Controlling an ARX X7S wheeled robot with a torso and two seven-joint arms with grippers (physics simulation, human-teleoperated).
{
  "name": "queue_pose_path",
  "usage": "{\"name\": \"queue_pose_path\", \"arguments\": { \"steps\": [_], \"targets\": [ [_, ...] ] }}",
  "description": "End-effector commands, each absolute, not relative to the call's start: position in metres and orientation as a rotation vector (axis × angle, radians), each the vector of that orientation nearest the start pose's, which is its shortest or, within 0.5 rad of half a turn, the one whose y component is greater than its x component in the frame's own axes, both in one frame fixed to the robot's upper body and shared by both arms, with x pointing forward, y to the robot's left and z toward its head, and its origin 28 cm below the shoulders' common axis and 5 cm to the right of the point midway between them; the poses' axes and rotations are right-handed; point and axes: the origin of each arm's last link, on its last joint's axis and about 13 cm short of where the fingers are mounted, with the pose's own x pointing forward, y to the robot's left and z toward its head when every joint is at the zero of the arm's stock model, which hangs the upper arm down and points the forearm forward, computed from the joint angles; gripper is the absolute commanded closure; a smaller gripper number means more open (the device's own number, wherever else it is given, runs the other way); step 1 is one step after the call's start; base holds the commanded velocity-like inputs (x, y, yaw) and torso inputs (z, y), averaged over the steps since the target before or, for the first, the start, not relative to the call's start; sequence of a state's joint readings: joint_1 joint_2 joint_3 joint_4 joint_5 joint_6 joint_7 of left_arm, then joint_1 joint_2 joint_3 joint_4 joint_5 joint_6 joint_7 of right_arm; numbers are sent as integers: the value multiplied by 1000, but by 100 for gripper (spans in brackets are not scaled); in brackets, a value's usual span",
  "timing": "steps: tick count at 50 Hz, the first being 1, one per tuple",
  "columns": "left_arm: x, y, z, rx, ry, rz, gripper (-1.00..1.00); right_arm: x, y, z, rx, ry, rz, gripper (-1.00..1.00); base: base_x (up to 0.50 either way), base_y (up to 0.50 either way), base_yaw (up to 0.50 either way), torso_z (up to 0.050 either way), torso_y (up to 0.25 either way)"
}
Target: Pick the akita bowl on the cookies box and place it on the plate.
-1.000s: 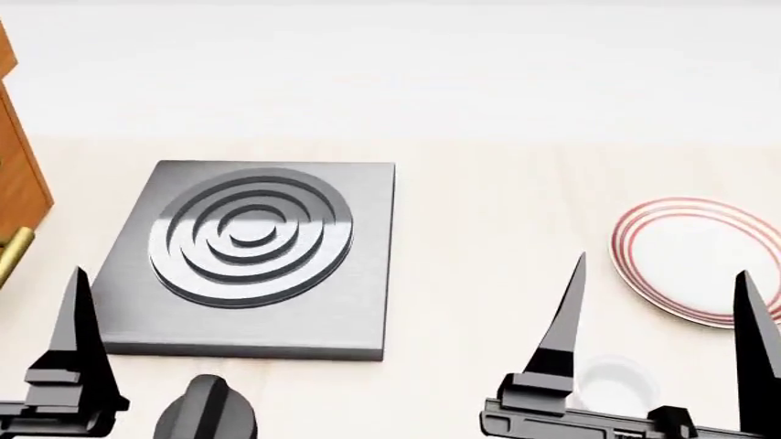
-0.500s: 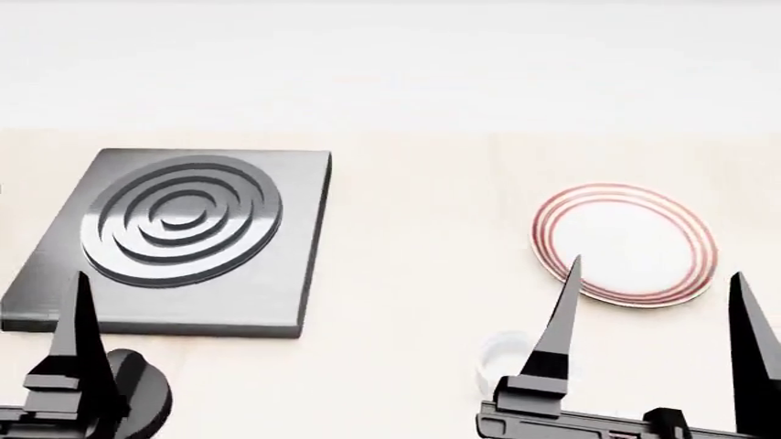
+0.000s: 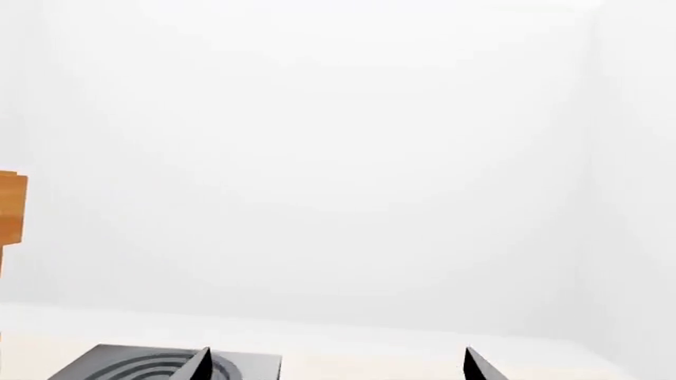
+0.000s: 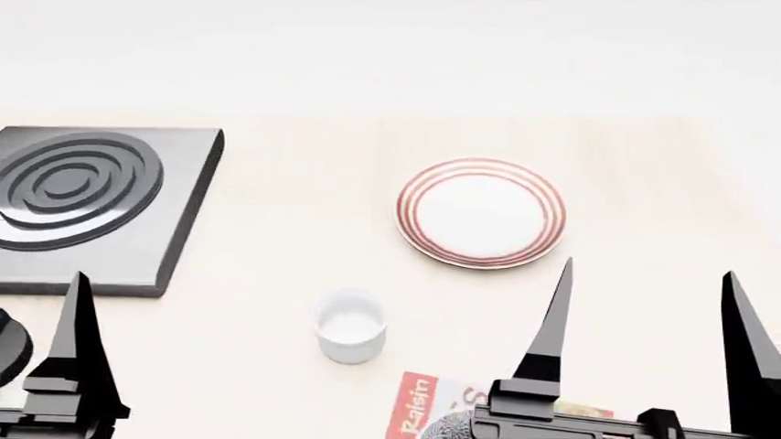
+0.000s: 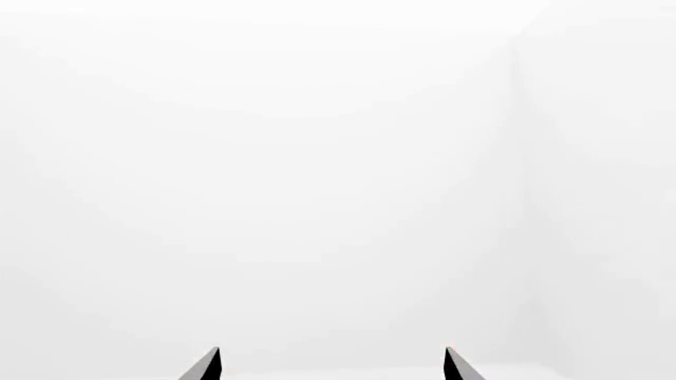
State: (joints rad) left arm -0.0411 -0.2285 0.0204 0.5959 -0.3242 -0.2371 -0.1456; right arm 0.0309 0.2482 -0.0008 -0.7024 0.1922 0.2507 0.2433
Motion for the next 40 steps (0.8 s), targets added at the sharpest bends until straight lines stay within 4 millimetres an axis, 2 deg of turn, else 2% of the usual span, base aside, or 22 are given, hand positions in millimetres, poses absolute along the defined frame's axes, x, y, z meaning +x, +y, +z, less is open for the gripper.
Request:
{"name": "queue_pose_path", "arguments": {
  "steps": [1, 24, 27, 36, 40],
  "targets": [
    [202, 226, 132, -100, -370, -48, -100, 193, -123, 152, -16, -471, -93, -100, -172, -500, 0, 0, 0],
    [203, 225, 134, -97, -377, -51, -100, 192, -124, 154, -17, -475, -81, -100, -153, -500, 0, 0, 0],
    [203, 225, 134, -97, -378, -52, -100, 193, -124, 148, -16, -465, -80, -100, -42, -500, 0, 0, 0],
    [203, 225, 133, -97, -375, -48, -100, 193, -122, 144, -18, -466, -61, -100, 8, -27, 0, 0, 0],
    [203, 226, 132, -99, -374, -45, -100, 192, -122, 145, -31, -469, -61, -100, 476, -1, 0, 0, 0]
  ]
}}
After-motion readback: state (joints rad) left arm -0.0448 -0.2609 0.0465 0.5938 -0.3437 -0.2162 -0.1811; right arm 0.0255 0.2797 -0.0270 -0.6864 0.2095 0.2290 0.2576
